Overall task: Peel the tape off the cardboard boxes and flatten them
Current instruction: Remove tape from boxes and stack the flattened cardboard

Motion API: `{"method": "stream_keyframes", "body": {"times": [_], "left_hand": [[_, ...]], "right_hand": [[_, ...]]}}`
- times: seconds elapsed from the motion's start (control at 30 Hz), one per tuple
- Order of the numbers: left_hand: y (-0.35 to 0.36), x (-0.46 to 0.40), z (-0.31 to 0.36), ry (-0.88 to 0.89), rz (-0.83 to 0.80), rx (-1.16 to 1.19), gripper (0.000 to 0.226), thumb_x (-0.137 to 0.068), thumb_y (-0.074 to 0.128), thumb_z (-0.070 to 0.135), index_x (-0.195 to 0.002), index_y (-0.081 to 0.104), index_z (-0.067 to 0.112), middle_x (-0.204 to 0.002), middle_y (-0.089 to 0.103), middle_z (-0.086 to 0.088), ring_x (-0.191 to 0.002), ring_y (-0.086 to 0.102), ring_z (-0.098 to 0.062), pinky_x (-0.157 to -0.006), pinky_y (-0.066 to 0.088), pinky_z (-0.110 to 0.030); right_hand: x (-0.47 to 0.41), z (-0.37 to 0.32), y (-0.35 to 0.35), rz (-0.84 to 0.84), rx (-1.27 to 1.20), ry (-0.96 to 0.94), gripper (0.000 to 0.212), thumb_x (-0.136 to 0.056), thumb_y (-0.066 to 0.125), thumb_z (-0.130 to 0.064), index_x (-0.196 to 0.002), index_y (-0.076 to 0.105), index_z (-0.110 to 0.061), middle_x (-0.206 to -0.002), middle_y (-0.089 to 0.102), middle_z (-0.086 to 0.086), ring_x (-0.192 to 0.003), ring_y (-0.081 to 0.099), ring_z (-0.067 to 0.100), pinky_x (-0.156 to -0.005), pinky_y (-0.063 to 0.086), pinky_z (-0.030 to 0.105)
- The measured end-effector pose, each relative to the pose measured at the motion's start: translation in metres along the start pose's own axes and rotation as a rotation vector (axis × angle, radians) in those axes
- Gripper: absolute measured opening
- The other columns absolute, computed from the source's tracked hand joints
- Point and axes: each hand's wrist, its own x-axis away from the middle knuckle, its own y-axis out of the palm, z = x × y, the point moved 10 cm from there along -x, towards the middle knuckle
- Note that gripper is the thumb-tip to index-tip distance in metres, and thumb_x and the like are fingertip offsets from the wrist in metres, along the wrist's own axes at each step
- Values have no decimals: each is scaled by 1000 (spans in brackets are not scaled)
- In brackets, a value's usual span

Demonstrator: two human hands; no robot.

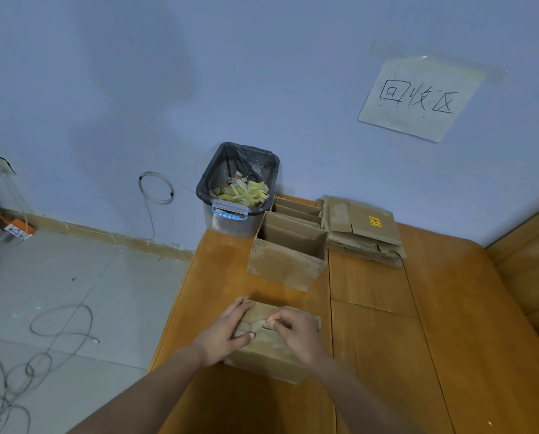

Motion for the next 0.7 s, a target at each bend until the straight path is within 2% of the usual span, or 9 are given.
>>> {"method": "stream_keyframes", "body": {"times": [0.13, 0.2, 0.27, 0.37, 0.5, 0.57, 0.63, 0.7], "left_hand": [[-7, 12, -21, -74, 2, -12, 67, -94, 55, 43, -150, 20, 32, -157, 8, 14, -135, 27, -7, -112, 30, -25], [-5, 21, -32, -104, -20, -37, 68, -93, 55, 46, -150, 20, 30, -156, 12, 13, -132, 32, -8, -110, 35, -27], [-4, 22, -28, -87, -21, -79, 68, -94, 52, 49, -150, 19, 29, -156, 11, 14, -131, 32, -7, -109, 36, -26], [-9, 9, -9, -45, 1, -204, 69, -94, 51, 51, -150, 21, 24, -158, 9, 11, -135, 31, -9, -109, 33, -22], [-12, -2, 11, 28, -2, -417, 81, -87, 51, 63, -151, 22, 21, -161, 5, 4, -147, 10, -15, -119, 15, -31], [-2, -4, 14, 20, -51, -480, 99, -79, 51, 75, -154, 14, 21, -162, -2, 2, -149, -4, -18, -121, 2, -38], [14, -5, 13, 9, -116, -546, 118, -68, 51, 85, -155, 2, 23, -162, -10, 2, -148, -14, -21, -118, -10, -42], [24, -5, 11, 6, -124, -597, 124, -63, 54, 86, -154, -2, 24, -162, -10, 1, -148, -15, -23, -117, -11, -43]], "right_hand": [[2, 21, -41, 142, -134, 165, 10, -93, 58, -10, -84, 61, -11, -86, 64, 7, -82, 63, 21, -77, 54, 40], [-5, 19, -72, 165, -103, 119, 13, -93, 58, -7, -80, 59, -11, -80, 60, 7, -75, 57, 19, -70, 48, 33], [-11, 7, -79, 109, -48, 53, 15, -92, 59, -5, -78, 57, -8, -77, 56, 6, -72, 52, 14, -69, 43, 28], [-9, 0, -53, -12, 44, 35, 12, -94, 57, -7, -83, 59, -3, -87, 62, 10, -84, 59, 20, -80, 47, 32], [-2, 16, -49, 42, -82, 116, 10, -95, 55, -10, -85, 57, -11, -88, 60, 6, -84, 59, 18, -78, 48, 34], [0, 20, -45, 56, -124, 158, 10, -94, 59, -18, -88, 55, -12, -89, 58, 6, -84, 59, 20, -77, 50, 36], [2, 23, -41, 69, -130, 192, 19, -89, 65, -26, -86, 51, -15, -88, 55, 8, -84, 58, 24, -77, 50, 36], [3, 27, -38, 90, -132, 238, 25, -86, 69, -28, -86, 48, -14, -87, 51, 9, -86, 56, 28, -79, 50, 38]]}}
